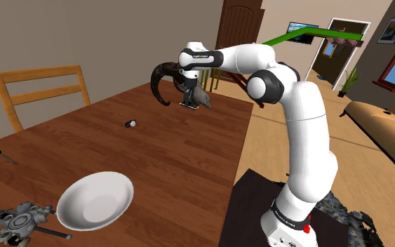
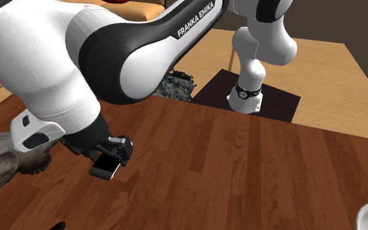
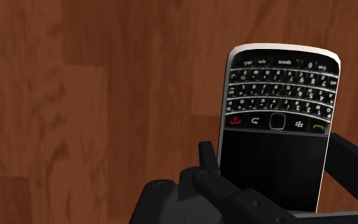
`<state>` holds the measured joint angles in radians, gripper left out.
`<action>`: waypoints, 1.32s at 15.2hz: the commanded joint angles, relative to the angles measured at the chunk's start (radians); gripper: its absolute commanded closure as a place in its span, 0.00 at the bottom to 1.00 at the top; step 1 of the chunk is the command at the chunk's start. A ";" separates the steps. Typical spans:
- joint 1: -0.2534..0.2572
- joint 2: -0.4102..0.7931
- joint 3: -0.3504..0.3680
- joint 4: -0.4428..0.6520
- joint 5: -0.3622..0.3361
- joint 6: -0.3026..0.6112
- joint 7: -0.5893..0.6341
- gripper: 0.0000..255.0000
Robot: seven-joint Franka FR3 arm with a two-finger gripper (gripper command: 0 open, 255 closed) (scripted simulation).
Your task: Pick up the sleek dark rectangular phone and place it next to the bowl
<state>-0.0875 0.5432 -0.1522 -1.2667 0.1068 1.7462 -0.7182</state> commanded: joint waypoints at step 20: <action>0.246 -0.103 0.083 -0.093 -0.033 0.005 0.322 1.00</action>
<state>0.1454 0.4331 -0.0748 -1.3695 0.0754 1.7538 -0.4166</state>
